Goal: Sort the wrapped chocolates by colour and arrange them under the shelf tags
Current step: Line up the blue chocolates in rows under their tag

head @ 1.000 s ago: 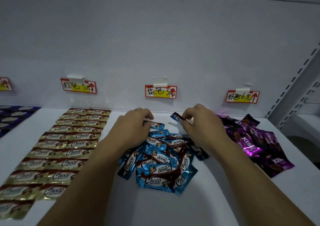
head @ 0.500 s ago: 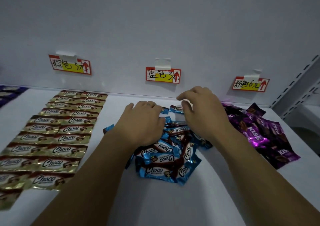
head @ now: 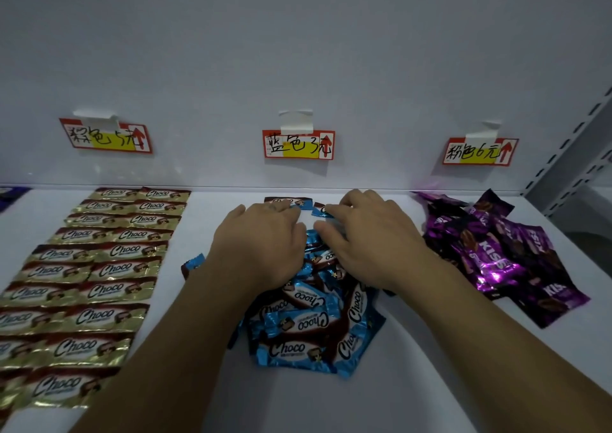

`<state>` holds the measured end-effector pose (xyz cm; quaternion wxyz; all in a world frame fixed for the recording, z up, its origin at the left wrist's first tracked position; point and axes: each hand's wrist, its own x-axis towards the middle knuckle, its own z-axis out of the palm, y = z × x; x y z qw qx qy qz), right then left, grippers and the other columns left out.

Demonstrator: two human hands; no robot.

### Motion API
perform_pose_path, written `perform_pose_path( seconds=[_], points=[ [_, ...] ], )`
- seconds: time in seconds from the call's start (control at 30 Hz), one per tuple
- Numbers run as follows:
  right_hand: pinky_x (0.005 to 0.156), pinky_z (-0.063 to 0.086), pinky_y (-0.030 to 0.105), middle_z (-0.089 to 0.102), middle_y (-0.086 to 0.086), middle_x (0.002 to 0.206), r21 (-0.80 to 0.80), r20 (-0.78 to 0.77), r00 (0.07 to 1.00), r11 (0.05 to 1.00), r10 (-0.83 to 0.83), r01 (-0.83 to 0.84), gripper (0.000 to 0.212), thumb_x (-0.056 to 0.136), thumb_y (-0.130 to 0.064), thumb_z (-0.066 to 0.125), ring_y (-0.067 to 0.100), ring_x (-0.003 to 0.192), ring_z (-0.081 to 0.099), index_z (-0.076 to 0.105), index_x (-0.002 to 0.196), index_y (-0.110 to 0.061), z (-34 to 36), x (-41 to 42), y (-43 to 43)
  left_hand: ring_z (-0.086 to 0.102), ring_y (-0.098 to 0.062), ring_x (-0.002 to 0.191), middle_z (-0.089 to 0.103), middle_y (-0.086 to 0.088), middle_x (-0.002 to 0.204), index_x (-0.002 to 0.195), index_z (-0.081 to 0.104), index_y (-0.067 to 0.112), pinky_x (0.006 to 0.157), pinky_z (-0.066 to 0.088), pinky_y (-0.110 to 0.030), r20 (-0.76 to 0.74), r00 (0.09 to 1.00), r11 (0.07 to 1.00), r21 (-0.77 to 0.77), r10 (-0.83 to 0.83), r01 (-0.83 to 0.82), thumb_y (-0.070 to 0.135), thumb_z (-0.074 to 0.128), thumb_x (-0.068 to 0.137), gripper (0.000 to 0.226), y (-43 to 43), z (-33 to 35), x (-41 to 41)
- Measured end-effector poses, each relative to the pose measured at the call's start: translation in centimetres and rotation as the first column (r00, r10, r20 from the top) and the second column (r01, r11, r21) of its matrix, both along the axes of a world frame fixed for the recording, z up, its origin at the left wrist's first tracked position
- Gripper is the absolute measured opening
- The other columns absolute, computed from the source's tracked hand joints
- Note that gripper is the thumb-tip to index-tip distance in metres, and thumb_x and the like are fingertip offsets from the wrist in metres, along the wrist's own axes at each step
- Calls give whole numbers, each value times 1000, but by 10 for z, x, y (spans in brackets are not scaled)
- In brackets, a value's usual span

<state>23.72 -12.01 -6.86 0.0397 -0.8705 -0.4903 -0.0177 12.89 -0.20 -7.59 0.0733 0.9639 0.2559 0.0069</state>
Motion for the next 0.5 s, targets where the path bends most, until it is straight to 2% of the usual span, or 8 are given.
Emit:
perform_pose_path(
  seconds=[0.1,0.27,0.37,0.5],
  points=[
    [103,33,38,46,-1,142,-5,-24,1000,1000,20,-20,55,100,-52,22,20,128,40,34,147,-26,-1,0,5,18,-14,145,19,4,159,151,24,24,120,10,-41,-29,1000,1000,-11,5,-6,40,19,102,52,3,-2,1],
    [113,21,39,24,-2,158,-72,-83,997,997,9,-15,59,99,-56,18,17,144,21,22,151,-28,-5,4,7,13,-15,147,16,0,160,153,20,18,120,13,-38,-8,1000,998,-62,6,-6,39,20,102,54,3,-4,4],
    [116,14,40,11,-2,161,-106,-112,994,994,-11,-1,63,98,-59,16,15,147,10,13,153,-29,-9,5,7,8,-15,147,11,1,161,153,16,19,120,6,-42,-49,999,998,-54,7,-10,40,18,102,55,2,-4,4],
    [119,7,42,6,-3,162,-92,-162,987,996,-20,5,64,98,-59,14,14,148,4,11,154,-28,-12,4,6,5,-13,148,10,3,161,153,15,21,120,0,-42,-57,998,999,-45,9,-12,40,17,102,54,0,-2,2]
  ],
)
